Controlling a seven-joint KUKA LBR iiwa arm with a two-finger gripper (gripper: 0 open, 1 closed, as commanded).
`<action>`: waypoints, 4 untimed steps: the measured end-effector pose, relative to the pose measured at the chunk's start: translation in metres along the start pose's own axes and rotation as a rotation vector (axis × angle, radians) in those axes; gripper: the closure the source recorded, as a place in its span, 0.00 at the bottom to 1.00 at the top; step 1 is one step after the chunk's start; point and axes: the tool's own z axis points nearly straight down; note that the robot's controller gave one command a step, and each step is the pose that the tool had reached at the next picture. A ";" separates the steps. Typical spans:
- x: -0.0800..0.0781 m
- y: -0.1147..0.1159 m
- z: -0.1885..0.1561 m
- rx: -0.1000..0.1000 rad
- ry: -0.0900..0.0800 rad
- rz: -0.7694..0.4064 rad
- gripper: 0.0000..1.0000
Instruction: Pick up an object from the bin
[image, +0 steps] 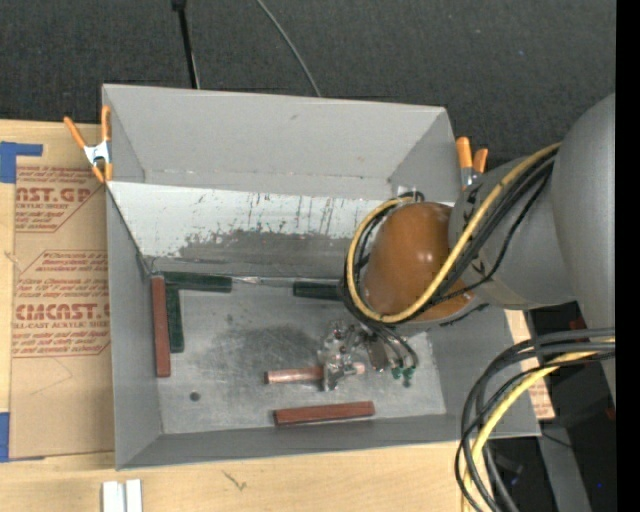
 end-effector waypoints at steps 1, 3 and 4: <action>0.000 0.000 0.000 0.000 0.000 0.000 1.00; -0.009 0.002 -0.061 -0.002 0.008 -0.513 1.00; -0.014 -0.012 -0.159 -0.001 0.006 -0.525 1.00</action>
Offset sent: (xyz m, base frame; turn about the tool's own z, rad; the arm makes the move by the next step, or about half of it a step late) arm 0.0076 0.0016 0.0620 -0.5136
